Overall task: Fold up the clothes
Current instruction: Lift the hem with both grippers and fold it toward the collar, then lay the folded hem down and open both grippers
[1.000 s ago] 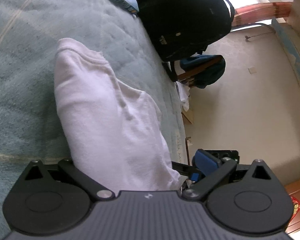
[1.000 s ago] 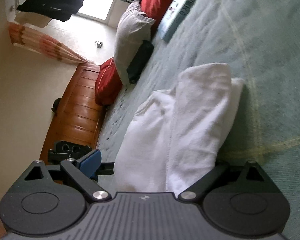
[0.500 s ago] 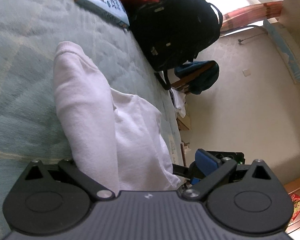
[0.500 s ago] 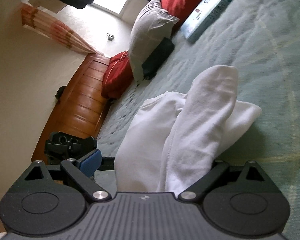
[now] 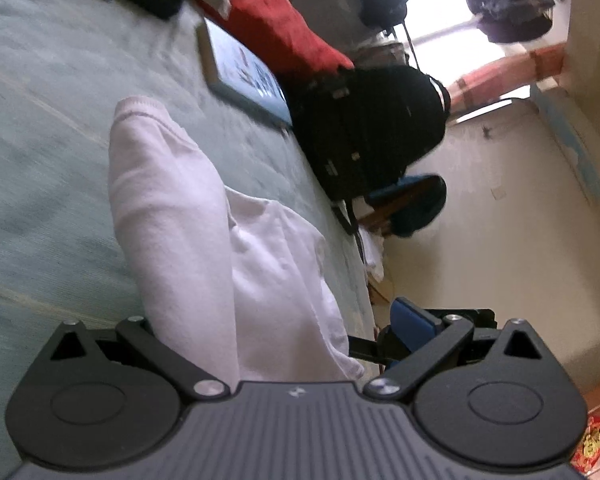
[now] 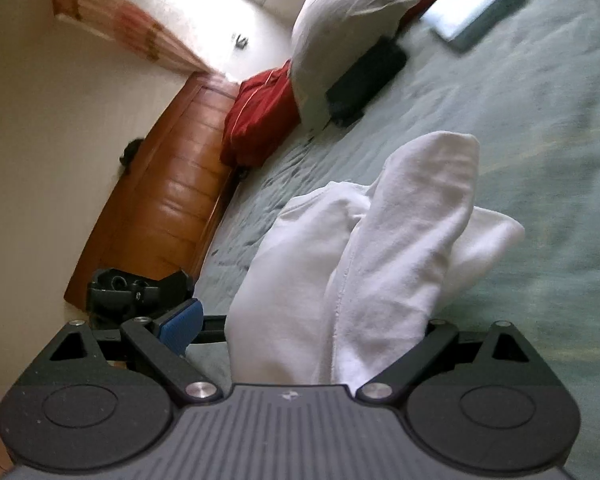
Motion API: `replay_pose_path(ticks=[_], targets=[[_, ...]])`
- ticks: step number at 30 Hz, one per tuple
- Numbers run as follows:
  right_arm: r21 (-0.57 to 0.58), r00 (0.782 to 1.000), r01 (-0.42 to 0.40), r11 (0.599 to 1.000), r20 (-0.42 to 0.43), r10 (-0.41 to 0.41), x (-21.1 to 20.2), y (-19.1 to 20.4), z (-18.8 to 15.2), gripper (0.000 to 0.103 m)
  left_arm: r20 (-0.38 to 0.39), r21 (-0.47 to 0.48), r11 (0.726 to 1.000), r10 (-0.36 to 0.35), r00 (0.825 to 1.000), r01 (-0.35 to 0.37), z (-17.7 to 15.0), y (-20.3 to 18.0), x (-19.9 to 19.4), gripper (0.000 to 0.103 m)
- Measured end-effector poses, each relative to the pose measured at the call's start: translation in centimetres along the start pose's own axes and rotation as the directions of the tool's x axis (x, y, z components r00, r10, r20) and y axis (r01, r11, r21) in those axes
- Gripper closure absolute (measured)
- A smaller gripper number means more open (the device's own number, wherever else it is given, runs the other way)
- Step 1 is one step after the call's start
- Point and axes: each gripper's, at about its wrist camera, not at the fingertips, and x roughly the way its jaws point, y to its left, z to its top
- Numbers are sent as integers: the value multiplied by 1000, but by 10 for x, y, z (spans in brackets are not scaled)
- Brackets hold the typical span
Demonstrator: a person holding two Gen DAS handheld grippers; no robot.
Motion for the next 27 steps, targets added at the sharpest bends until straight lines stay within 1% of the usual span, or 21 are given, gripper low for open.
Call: replay_pose_path(ticks=[7,12,16,20,23,27], targets=[[-37,997,-18,999,-77,16,95,45,11,6,89,-26,998,66,994,-64,30,39,-84,3],[-83,992,-45,996,-125,34,169,82,15,6,145,-55,993,113,983,-106,53,68,-144,3],[-123,984,-74,990,-171,52,220,111,13,6,176,-60,986,166,970,-157,68,89,-188,3],[-143,977,-96,985,-201,66,267,133,6,6,194,-49,971,240,951,-235,86,104,-223,3],[-163,976,-103,981,-208,67,300,148,1,6,225,-59,958,287,931,-281,99,116,-246,3],[-193,973,-113,975,-220,69,339,164,-3,6,272,-94,948,319,908,-304,121,135,-272,3]])
